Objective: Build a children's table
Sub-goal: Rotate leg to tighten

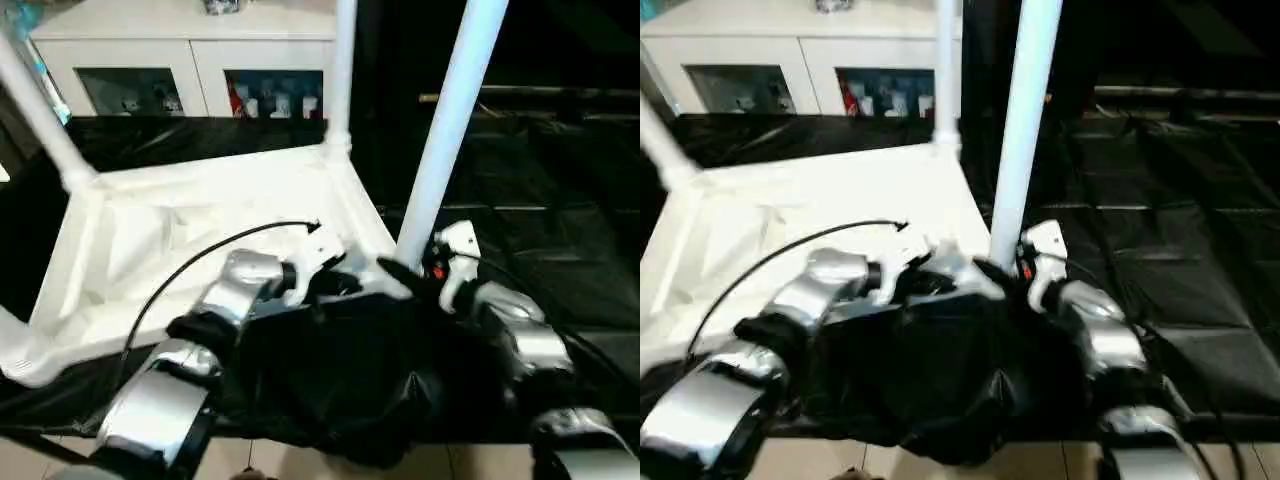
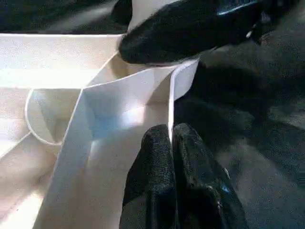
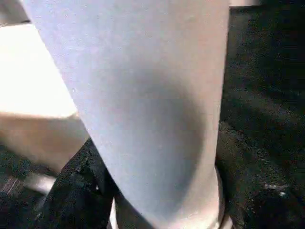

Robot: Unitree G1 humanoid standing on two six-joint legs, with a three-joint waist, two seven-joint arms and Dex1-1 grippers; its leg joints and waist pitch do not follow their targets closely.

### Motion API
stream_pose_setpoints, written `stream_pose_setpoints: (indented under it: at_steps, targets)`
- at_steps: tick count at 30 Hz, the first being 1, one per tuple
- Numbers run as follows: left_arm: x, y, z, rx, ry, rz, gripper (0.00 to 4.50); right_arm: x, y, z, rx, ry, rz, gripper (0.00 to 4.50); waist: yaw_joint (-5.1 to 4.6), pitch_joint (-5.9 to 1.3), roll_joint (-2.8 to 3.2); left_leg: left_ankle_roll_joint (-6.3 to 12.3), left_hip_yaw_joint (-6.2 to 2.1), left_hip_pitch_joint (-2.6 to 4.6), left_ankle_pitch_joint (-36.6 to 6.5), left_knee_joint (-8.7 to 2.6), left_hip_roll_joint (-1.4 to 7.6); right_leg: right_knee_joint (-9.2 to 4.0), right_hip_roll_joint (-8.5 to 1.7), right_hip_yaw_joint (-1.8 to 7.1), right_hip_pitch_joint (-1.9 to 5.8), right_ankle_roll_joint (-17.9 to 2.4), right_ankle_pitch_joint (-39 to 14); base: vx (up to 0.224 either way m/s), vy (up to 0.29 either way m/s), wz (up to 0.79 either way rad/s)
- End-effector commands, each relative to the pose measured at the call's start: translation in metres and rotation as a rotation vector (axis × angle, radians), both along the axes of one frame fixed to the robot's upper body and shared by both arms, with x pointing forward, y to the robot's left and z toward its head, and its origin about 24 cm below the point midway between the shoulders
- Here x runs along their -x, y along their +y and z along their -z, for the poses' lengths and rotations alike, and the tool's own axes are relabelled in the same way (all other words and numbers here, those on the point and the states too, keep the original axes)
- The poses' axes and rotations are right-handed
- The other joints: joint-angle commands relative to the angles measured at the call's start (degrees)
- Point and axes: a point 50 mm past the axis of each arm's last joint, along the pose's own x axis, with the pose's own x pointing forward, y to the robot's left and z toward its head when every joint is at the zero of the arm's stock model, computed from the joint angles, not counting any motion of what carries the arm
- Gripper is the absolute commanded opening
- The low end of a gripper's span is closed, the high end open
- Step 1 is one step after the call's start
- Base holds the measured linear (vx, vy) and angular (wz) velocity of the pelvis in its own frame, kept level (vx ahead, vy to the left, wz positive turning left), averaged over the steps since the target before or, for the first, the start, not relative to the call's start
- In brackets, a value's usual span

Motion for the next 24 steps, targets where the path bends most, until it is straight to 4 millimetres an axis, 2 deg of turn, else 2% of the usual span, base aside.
stream_pose_setpoints:
  at_steps: [1,3,6,8,9,11,13,15,19,21,22,24]
  targets:
    - [-0.007,-0.018,-0.013,0.041,-0.055,-0.072,0.0,0.013,0.022,0.034,0.043,0.167,0.032,2.55,-0.39,-3.33,-0.62,2.04,-1.95,0.9,-11.41,-4.07,3.03,-5.65,-5.89,3.6,1.97,-10.22,-16.57,0.0,0.0,0.0]
    - [-0.007,-0.024,-0.014,0.048,-0.06,-0.07,0.0,0.011,0.037,0.031,0.043,0.146,-0.004,2.55,-0.67,-3.46,-0.79,3.17,-1.77,0.6,-10.1,-3.8,2.73,-5.54,-5.88,3.65,2.22,-10.75,-13.93,0.0,0.0,0.0]
    - [-0.006,-0.025,-0.014,0.055,-0.056,-0.046,0.0,0.012,0.046,0.025,0.056,0.089,-0.103,2.55,-0.51,-3.44,-0.9,4.57,-1.7,0.42,-9.41,-3.7,2.76,-5.44,-5.99,3.64,2.38,-10.78,-13.16,0.0,0.0,0.0]
    - [-0.006,-0.023,-0.014,0.056,-0.056,-0.042,0.0,0.012,0.046,0.024,0.055,0.074,-0.119,3.1,-0.51,-3.37,-0.87,4.84,-1.69,0.46,-9.68,-3.73,2.8,-5.59,-6.0,3.59,2.34,-10.63,-14.05,0.0,0.0,0.0]
    - [-0.005,-0.021,-0.013,0.053,-0.053,-0.032,0.0,0.011,0.044,0.021,0.032,0.06,-0.142,3.24,-0.51,-3.37,-1.02,4.87,-1.72,0.46,-9.74,-3.77,2.82,-5.57,-5.93,3.58,2.38,-10.55,-14.5,0.0,0.0,0.0]
    - [-0.005,-0.02,-0.013,0.051,-0.052,-0.027,0.0,0.011,0.042,0.019,0.02,0.055,-0.154,3.27,-0.52,-3.41,-0.93,5.04,-1.72,0.4,-9.71,-3.76,2.85,-5.47,-5.89,3.55,2.42,-10.56,-14.2,0.0,0.0,0.0]
    - [-0.004,-0.014,-0.012,0.049,-0.05,0.019,0.0,0.01,0.031,0.013,0.042,0.014,-0.216,3.46,-0.45,-3.39,-1.26,5.65,-1.66,0.33,-9.35,-3.67,2.83,-5.41,-5.88,3.55,2.51,-10.68,-13.67,0.0,0.0,0.0]
    - [-0.002,-0.011,-0.012,0.053,-0.044,0.054,0.0,0.012,0.025,0.01,0.05,0.004,-0.274,3.66,-0.26,-3.39,-1.17,6.16,-1.6,0.22,-9.01,-3.54,2.78,-5.43,-5.86,3.48,2.63,-10.59,-13.7,0.0,0.0,0.0]
    - [0.005,-0.001,-0.011,0.069,-0.013,0.173,0.0,0.023,0.009,0.007,0.082,-0.002,-0.477,3.66,-0.15,-3.44,-0.81,6.79,-1.57,0.15,-8.89,-3.49,3.01,-5.21,-5.72,3.4,2.54,-11.15,-12.21,0.0,0.0,0.0]
    - [0.008,0.003,-0.01,0.069,0.0,0.221,0.0,0.027,0.003,0.005,0.082,0.006,-0.534,3.66,0.01,-3.45,-1.04,7.37,-1.58,0.0,-8.75,-3.42,3.06,-5.05,-5.72,3.4,2.75,-11.46,-11.31,0.0,0.0,0.0]
    - [0.01,0.006,-0.009,0.067,0.013,0.247,0.0,0.03,-0.001,0.004,0.077,0.014,-0.569,3.66,0.03,-3.44,-0.82,7.51,-1.59,0.02,-8.81,-3.45,3.11,-5.08,-5.77,3.41,2.66,-11.61,-11.28,0.0,0.0,0.0]
    - [0.014,0.01,-0.008,0.064,0.029,0.286,0.0,0.033,-0.006,0.002,0.076,0.023,-0.616,3.66,0.14,-3.45,-0.91,7.52,-1.6,0.16,-9.14,-3.49,3.19,-5.07,-5.71,3.34,2.59,-11.98,-11.49,0.0,0.0,0.0]
